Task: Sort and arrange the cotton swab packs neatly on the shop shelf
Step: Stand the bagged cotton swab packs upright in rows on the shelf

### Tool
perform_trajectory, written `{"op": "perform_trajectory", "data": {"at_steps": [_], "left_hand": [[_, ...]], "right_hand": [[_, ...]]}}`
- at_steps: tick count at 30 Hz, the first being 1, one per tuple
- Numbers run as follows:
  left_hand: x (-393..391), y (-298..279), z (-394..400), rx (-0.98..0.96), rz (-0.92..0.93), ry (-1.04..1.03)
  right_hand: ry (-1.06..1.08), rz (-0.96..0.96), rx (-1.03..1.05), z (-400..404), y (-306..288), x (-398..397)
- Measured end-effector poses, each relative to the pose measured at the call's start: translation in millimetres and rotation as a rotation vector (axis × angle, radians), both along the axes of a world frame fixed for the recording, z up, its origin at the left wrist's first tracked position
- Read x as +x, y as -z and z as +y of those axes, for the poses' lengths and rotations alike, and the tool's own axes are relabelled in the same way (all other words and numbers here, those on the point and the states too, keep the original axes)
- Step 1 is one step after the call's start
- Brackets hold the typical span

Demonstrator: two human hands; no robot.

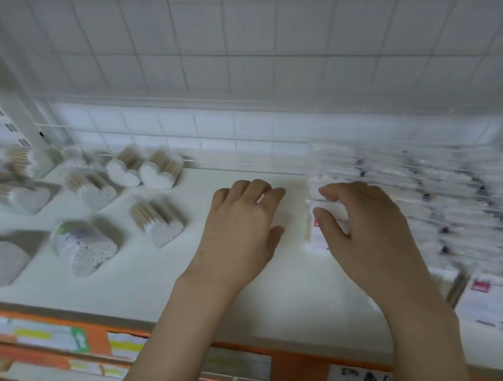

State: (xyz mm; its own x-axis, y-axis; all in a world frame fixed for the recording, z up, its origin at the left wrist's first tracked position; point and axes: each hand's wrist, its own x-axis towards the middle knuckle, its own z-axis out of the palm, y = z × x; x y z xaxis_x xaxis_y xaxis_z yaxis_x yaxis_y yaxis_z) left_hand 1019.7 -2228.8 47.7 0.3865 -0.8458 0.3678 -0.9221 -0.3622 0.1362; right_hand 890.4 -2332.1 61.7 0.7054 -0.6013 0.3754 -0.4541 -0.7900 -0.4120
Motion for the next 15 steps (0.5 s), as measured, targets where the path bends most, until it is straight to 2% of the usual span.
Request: {"op": "perform_trajectory", "data": {"at_steps": [7,15], "left_hand": [[67.2,-12.1,104.2,-0.020,0.002,-0.173],[172.2,-19.7,268.4,-0.051,0.026,-0.346]], "right_hand": [[-0.077,0.069,0.024,68.1,12.4,65.5],[-0.148,0.031,0.009,199.8,15.5,178.0]]}}
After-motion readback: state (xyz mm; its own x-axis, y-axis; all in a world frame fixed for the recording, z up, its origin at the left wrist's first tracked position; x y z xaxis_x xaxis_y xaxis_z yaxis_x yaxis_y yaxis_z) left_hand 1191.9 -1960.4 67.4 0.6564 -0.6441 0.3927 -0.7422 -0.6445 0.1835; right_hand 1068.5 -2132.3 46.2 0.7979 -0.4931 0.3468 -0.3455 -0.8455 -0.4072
